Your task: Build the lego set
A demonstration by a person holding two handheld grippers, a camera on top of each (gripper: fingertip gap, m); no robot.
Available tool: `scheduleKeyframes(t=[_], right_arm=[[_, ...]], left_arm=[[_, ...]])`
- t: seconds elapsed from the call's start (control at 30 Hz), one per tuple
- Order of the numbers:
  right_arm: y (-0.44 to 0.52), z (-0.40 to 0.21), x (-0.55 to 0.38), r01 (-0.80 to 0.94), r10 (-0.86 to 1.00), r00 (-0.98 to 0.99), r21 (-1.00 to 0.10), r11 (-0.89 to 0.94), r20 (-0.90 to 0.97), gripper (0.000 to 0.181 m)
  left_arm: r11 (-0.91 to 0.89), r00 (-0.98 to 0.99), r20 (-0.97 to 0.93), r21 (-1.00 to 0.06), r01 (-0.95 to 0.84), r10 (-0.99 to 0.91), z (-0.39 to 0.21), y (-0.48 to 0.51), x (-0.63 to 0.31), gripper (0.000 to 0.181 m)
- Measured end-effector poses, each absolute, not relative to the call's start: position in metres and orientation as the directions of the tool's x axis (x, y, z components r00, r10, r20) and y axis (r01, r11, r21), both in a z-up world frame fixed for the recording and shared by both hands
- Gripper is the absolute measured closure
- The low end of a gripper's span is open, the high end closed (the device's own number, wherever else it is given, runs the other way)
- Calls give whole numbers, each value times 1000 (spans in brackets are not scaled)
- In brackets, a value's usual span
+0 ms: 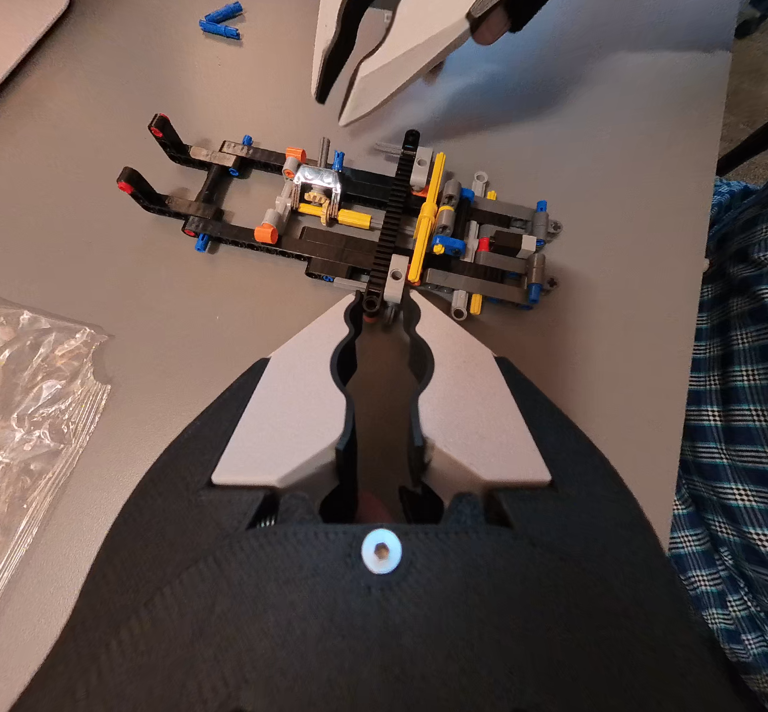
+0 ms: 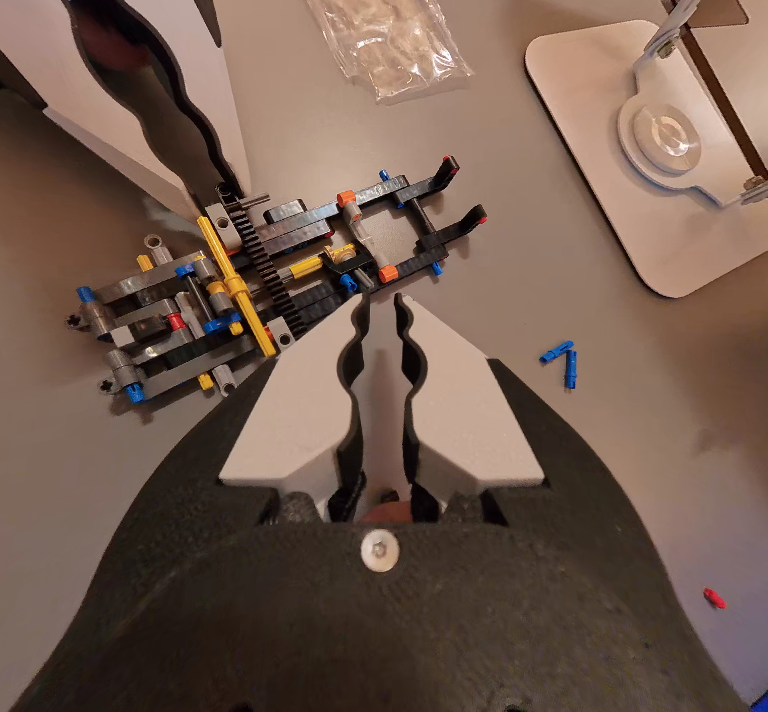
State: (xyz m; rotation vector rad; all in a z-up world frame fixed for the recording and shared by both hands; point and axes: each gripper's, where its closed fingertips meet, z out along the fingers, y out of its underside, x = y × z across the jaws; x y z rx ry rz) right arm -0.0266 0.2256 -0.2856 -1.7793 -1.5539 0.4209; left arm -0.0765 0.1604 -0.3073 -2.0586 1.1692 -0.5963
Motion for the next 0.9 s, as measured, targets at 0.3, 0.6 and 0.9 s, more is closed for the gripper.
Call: scheduleKeyframes(t=[0.3, 0.6, 0.9], right_arm=[[218, -281, -16, 658, 947, 263, -752, -34, 187, 169], [203, -296, 0, 571, 948, 315, -808, -147, 50, 166], [205, -291, 1, 523, 947, 320, -831, -188, -13, 163]], left_arm=[[-360, 491, 53, -748, -558, -870, -308, 160, -77, 165], [-367, 490, 62, -746, -556, -870, -308, 160, -77, 165], [-369, 488, 66, -745, -556, -870, -308, 160, -77, 163]])
